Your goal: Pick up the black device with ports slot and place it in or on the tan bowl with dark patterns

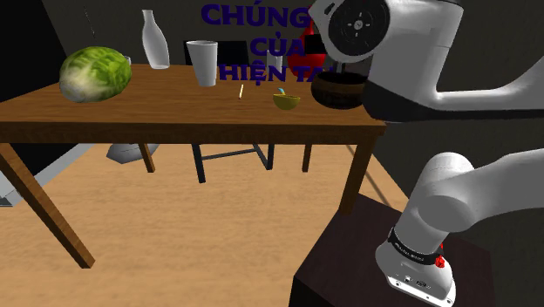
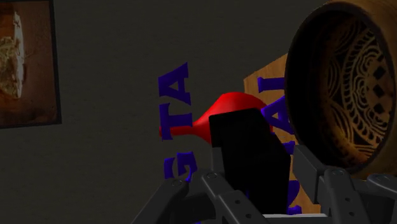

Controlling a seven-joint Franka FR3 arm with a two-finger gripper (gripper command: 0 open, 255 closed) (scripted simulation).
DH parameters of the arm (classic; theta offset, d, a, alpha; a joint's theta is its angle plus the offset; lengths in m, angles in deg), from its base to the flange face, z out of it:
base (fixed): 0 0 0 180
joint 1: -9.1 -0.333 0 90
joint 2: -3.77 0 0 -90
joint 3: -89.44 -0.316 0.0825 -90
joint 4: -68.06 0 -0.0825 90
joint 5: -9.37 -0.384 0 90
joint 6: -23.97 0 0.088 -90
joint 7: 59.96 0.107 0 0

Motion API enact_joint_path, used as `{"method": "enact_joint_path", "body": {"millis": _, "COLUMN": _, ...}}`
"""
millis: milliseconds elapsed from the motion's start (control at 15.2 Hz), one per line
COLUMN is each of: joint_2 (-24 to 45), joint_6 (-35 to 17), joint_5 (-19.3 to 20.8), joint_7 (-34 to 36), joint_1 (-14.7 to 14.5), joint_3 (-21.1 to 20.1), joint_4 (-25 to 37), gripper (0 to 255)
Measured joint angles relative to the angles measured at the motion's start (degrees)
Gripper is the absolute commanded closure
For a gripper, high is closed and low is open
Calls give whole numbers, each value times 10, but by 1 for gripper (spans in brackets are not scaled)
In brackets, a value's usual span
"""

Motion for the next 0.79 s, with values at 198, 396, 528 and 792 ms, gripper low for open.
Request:
{"method": "enact_joint_path", "body": {"millis": 198, "joint_2": -60, "joint_6": -25, "joint_5": 22, "joint_7": -25, "joint_1": -17, "joint_3": 52, "joint_4": -50, "gripper": 255}}
{"method": "enact_joint_path", "body": {"millis": 396, "joint_2": -119, "joint_6": -52, "joint_5": 54, "joint_7": -52, "joint_1": -27, "joint_3": 107, "joint_4": -96, "gripper": 255}}
{"method": "enact_joint_path", "body": {"millis": 528, "joint_2": -135, "joint_6": -57, "joint_5": 60, "joint_7": -55, "joint_1": -30, "joint_3": 117, "joint_4": -112, "gripper": 255}}
{"method": "enact_joint_path", "body": {"millis": 792, "joint_2": -143, "joint_6": -58, "joint_5": 59, "joint_7": -48, "joint_1": -33, "joint_3": 115, "joint_4": -127, "gripper": 0}}
